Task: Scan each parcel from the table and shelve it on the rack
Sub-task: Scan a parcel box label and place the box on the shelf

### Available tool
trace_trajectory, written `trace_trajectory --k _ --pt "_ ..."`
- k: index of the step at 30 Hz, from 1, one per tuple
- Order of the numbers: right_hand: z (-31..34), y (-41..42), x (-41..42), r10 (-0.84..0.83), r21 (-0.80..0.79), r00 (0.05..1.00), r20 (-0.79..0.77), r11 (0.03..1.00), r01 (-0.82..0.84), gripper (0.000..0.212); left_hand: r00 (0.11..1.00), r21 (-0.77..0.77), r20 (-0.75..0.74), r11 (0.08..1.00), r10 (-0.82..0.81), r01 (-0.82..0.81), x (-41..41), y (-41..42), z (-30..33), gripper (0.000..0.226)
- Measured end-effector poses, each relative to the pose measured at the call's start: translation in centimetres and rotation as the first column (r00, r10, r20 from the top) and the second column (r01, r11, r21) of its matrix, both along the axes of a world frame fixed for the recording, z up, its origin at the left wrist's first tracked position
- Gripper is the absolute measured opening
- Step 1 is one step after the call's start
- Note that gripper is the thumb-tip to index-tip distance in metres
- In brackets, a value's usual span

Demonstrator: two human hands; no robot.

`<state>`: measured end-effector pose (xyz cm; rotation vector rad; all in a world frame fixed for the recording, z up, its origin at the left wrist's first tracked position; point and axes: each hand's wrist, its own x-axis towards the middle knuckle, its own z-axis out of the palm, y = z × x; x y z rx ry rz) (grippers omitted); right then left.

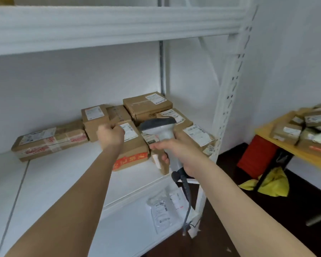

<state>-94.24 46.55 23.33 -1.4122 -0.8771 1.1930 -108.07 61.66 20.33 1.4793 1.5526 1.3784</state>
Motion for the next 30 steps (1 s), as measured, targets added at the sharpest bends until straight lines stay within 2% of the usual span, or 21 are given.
trace_trajectory --k 4,6,10,14,19,24,27,30 --pt "0.1 -9.0 9.6 -0.172 0.002 0.985 0.032 0.985 0.172 0.031 0.995 0.116 -0.026 0.988 -0.095 0.098 10.8 -4.5 0.3 0.021" --pt "-0.2 -13.6 14.7 -0.304 0.000 0.951 0.056 0.952 0.305 0.029 0.972 0.157 -0.033 0.959 -0.234 0.236 17.4 -7.7 0.2 0.021" --pt "-1.6 -21.8 22.9 -0.567 -0.019 0.823 -0.006 0.823 0.567 0.027 0.818 0.201 -0.128 0.793 -0.560 0.575 29.5 -16.1 -1.1 0.027" --pt "-2.9 -28.4 29.5 -0.721 -0.060 0.693 -0.009 0.692 0.719 0.029 0.658 0.135 -0.157 0.643 -0.737 0.753 39.4 -23.2 -3.0 0.026" --pt "-4.8 -33.4 37.2 -0.817 -0.069 0.575 -0.033 0.576 0.814 0.029 0.513 0.023 -0.225 0.522 -0.828 0.853 49.2 -27.3 -5.2 0.033" --pt "-6.8 -35.2 46.1 -0.874 -0.080 0.484 -0.036 0.485 0.871 0.024 0.421 -0.071 -0.274 0.454 -0.865 0.888 60.4 -26.4 -8.0 0.023" --pt "-7.5 -35.3 52.3 -0.912 -0.087 0.410 -0.032 0.411 0.907 0.017 0.380 -0.123 -0.248 0.418 -0.891 0.900 68.3 -25.6 -9.7 0.027" --pt "-7.3 -35.4 58.0 -0.936 -0.097 0.351 -0.026 0.352 0.931 0.019 0.298 -0.214 -0.223 0.345 -0.928 0.914 75.2 -26.1 -11.2 0.020"
